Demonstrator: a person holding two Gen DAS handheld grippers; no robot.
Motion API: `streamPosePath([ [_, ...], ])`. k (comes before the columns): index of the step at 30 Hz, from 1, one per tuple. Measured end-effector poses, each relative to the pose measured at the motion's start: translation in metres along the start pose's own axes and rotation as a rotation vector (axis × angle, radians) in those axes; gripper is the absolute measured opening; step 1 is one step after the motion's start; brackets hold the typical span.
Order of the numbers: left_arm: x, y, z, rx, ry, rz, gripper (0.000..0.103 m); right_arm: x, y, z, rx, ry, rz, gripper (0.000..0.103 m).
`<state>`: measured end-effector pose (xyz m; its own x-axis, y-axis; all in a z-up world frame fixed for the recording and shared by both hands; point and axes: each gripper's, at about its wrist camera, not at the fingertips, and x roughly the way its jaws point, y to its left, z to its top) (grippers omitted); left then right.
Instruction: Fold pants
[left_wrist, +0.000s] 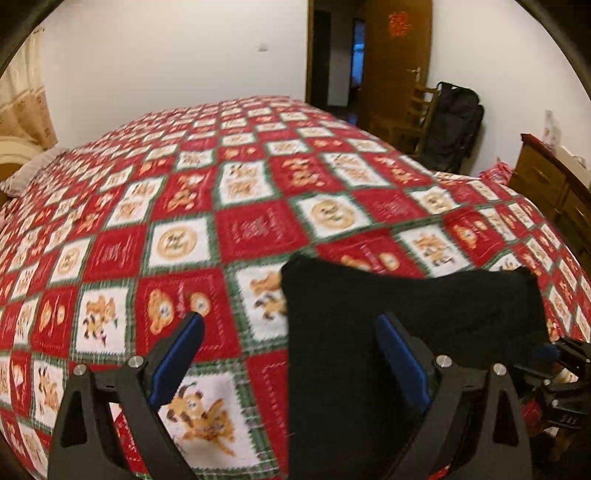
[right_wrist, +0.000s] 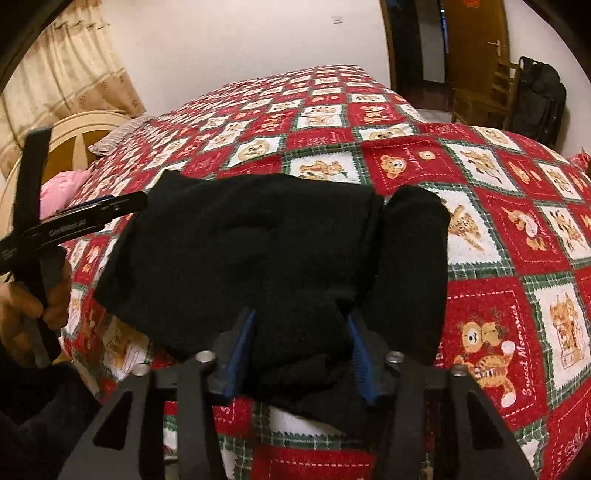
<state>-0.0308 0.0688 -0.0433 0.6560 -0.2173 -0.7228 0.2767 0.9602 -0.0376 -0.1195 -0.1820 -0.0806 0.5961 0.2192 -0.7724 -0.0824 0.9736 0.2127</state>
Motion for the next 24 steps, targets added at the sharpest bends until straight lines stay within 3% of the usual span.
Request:
streamPosePath([
  [6,0.003,0.007,0.010,-0.026,0.008,0.017,0.096,-0.019,0.017,-0.015,-0.128,0.020,-0.103,0.023],
  [8,0.002,0.003,0.017,-0.021,-0.007,0.026,0.096,-0.015,0.008,-0.022,-0.101,0.043,-0.110,0.024],
  [11,0.013,-0.003,0.025,-0.009,-0.017,0.038,0.096,-0.014,-0.006,-0.024,-0.010,0.010,-0.066,0.024],
  [15,0.046,-0.013,0.029,0.053,-0.004,0.186,0.098,-0.027,-0.008,-0.019,0.006,-0.004,-0.021,0.039],
  [17,0.059,-0.010,0.028,0.059,0.044,0.218,0.098,-0.044,-0.009,-0.010,0.017,-0.069,-0.010,0.043],
  [20,0.054,0.004,0.028,0.003,0.055,0.183,0.098,-0.071,-0.007,0.007,-0.017,-0.209,-0.058,0.043],
  [24,0.031,0.015,0.035,-0.036,0.011,0.191,0.097,-0.065,0.004,0.037,-0.125,-0.254,-0.098,0.043],
])
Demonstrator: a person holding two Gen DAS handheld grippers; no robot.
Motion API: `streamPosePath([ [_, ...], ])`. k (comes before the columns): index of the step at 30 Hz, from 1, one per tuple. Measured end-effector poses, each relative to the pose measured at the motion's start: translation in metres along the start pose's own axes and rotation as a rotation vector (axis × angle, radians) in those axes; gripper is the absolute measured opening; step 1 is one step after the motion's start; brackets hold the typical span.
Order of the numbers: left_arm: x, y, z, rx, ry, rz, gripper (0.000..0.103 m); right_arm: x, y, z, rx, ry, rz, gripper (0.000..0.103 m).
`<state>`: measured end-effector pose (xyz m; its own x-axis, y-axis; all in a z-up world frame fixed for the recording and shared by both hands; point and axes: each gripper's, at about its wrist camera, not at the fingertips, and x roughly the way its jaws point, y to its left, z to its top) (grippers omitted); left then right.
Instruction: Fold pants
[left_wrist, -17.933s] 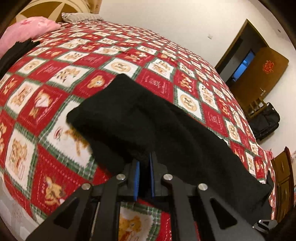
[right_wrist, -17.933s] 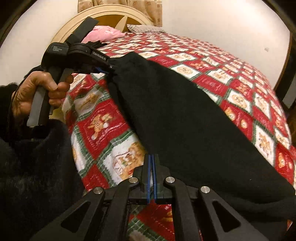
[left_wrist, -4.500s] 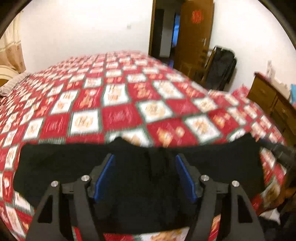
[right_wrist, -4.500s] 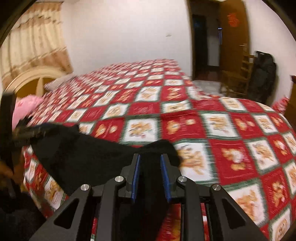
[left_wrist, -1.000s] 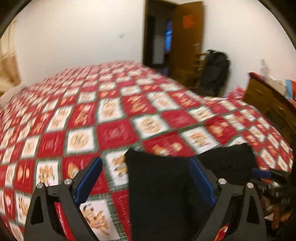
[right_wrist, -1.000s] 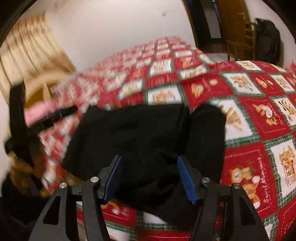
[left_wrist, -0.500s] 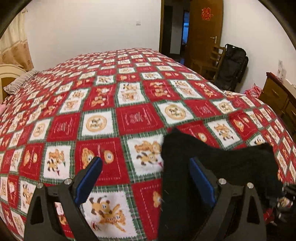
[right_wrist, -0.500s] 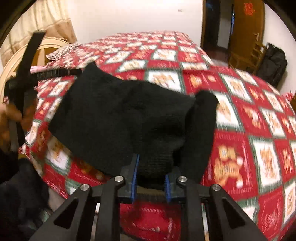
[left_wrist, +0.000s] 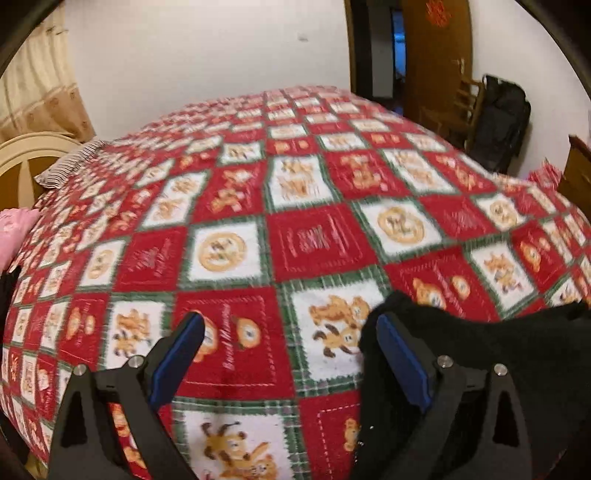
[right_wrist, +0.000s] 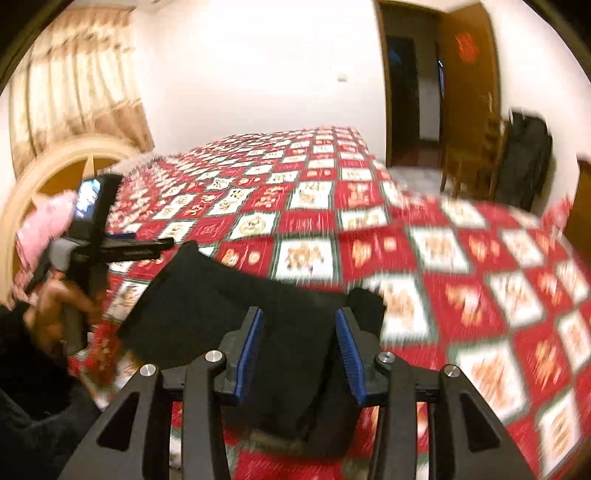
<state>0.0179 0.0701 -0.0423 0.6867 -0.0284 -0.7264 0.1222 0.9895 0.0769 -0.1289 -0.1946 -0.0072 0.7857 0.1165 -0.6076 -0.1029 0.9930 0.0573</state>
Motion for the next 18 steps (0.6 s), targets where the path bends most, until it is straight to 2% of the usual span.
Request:
streamPosePath([
  [5,-0.013,-0.016,0.007,0.020,-0.060,-0.016,0.097,0.047,0.004,0.012,-0.026,0.052,0.050,0.043],
  [7,-0.002,-0.028,0.006,0.046,-0.037,-0.003,0.097,0.075,0.000,0.005,-0.011,0.109,0.034,0.043],
  [9,0.014,-0.035,0.002,0.051,0.001,0.004,0.097,0.096,-0.008,-0.005,0.000,0.194,-0.041,0.041],
  [10,0.020,-0.036,0.000,0.048,0.019,0.010,0.097,0.102,-0.013,-0.008,0.024,0.212,-0.029,0.039],
  [12,0.033,-0.034,-0.003,0.022,0.054,0.000,0.097,0.103,-0.016,-0.005,0.057,0.205,-0.028,0.039],
  [15,0.036,-0.029,-0.003,0.003,0.063,-0.011,0.097,0.106,-0.011,-0.005,0.038,0.199,-0.062,0.039],
  [18,0.039,-0.031,-0.004,0.007,0.074,-0.005,0.097,0.101,-0.015,-0.002,0.085,0.168,-0.049,0.039],
])
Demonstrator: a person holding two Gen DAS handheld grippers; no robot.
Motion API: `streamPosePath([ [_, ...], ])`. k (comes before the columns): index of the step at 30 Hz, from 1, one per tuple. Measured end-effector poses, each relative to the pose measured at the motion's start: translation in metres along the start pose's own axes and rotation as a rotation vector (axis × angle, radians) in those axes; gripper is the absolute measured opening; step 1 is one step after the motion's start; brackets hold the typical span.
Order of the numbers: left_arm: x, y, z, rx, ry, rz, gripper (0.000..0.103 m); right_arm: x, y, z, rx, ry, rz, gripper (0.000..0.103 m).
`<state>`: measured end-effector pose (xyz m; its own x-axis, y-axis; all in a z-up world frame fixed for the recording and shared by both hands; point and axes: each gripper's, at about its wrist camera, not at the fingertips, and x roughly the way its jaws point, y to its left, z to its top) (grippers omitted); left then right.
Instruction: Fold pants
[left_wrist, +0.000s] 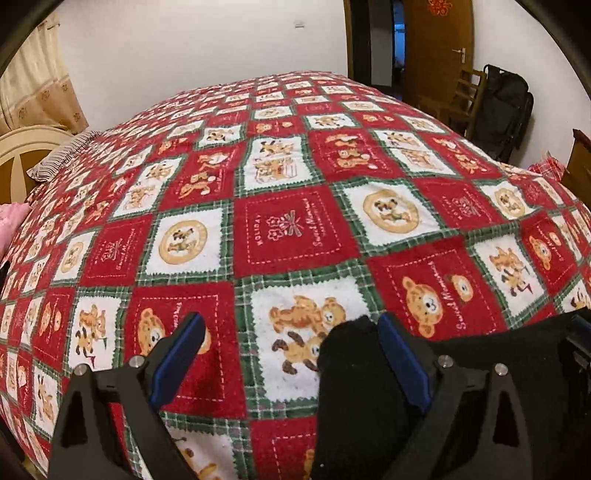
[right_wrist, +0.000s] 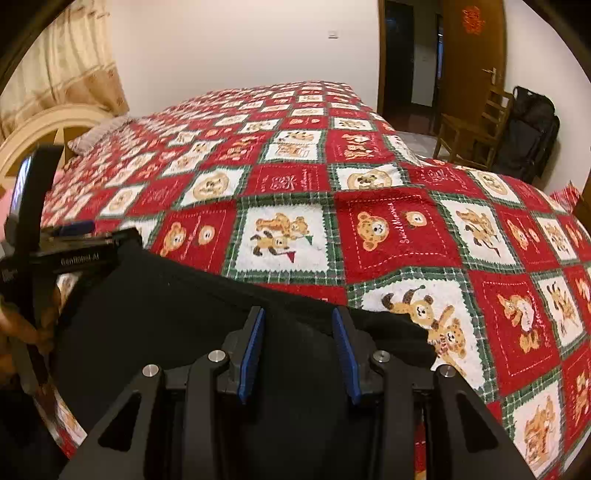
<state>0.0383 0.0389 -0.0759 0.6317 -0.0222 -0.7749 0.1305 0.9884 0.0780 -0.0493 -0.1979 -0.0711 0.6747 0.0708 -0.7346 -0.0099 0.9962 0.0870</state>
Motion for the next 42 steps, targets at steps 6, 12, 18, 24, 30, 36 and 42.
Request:
streamPosePath([
  [6,-0.013,0.001,0.001,0.025,-0.010,0.016,0.097,-0.054,-0.011,-0.003,0.080,-0.130,-0.020,0.050],
  [12,-0.035,-0.001,0.001,0.044,-0.036,0.012,0.097,-0.083,-0.031,-0.026,0.168,-0.135,-0.019,0.069],
  [18,-0.044,-0.005,-0.006,0.064,-0.046,0.009,0.097,-0.090,-0.062,-0.055,0.374,-0.115,0.050,0.069],
  [24,-0.044,-0.008,-0.019,0.042,-0.028,-0.040,0.097,-0.090,-0.069,-0.069,0.417,-0.091,0.044,0.069],
  [30,-0.050,-0.011,-0.023,0.040,-0.033,-0.049,0.097,-0.096,-0.062,-0.068,0.367,-0.113,0.016,0.069],
  [36,-0.056,0.001,-0.022,0.017,-0.043,-0.047,0.097,-0.101,-0.030,-0.066,0.202,-0.119,0.099,0.068],
  [42,-0.042,0.013,-0.041,0.000,-0.007,-0.012,0.098,-0.083,0.001,-0.070,0.067,-0.066,0.098,0.044],
])
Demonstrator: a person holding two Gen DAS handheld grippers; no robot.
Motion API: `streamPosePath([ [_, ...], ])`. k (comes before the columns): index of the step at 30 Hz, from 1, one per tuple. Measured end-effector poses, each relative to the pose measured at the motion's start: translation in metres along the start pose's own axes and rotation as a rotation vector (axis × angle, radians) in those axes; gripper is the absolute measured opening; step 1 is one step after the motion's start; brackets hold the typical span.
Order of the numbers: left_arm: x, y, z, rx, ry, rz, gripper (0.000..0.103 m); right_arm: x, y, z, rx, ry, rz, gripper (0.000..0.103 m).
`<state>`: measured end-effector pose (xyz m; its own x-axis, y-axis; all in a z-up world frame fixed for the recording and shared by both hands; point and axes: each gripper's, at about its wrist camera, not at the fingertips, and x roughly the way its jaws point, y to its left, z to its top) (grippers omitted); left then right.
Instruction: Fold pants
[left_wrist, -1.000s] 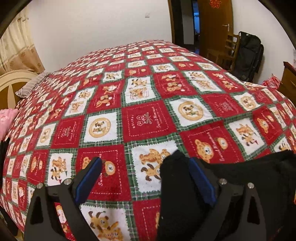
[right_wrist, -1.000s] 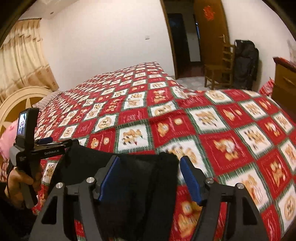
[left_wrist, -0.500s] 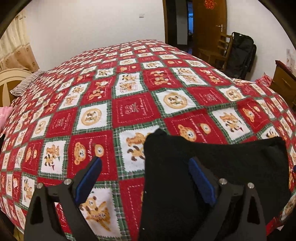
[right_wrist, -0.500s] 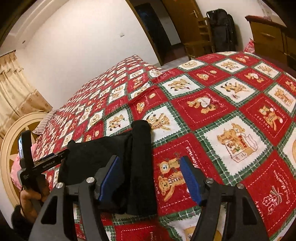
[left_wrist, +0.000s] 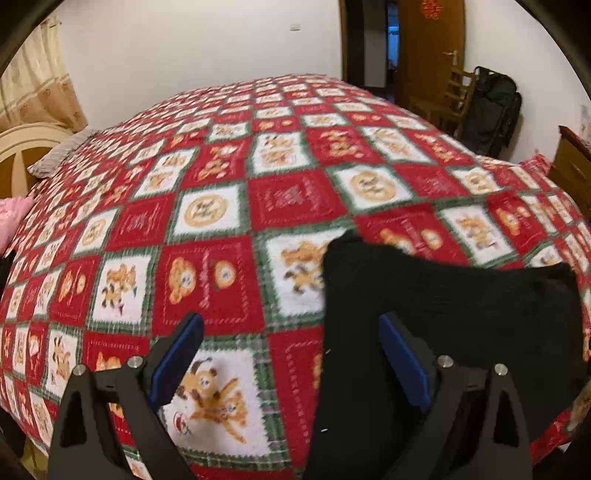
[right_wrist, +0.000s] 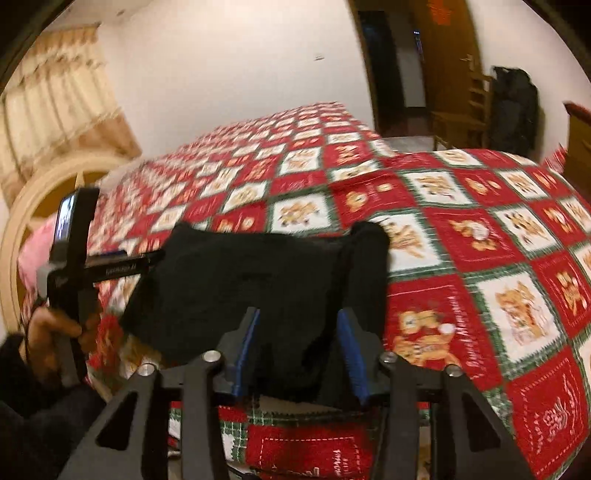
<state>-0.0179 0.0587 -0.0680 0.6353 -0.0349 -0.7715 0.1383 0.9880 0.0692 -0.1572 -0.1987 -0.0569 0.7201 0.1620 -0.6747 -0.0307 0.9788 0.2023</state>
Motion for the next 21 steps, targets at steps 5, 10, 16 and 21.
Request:
streamPosePath([
  [5,0.023,0.013,-0.008,-0.020,0.024,0.157,0.099,0.019,-0.004,-0.011,0.020,0.081,-0.016,0.044],
  [10,0.026,0.028,-0.007,-0.099,0.068,0.090,0.098,0.014,-0.008,-0.009,0.040,0.070,0.002,0.044],
  [16,0.000,0.019,0.000,-0.075,0.008,0.039,0.097,-0.006,-0.018,0.009,0.084,-0.031,0.032,0.044],
  [21,-0.022,-0.003,0.006,-0.021,-0.084,-0.050,0.097,0.018,-0.023,0.033,0.053,-0.024,-0.011,0.044],
])
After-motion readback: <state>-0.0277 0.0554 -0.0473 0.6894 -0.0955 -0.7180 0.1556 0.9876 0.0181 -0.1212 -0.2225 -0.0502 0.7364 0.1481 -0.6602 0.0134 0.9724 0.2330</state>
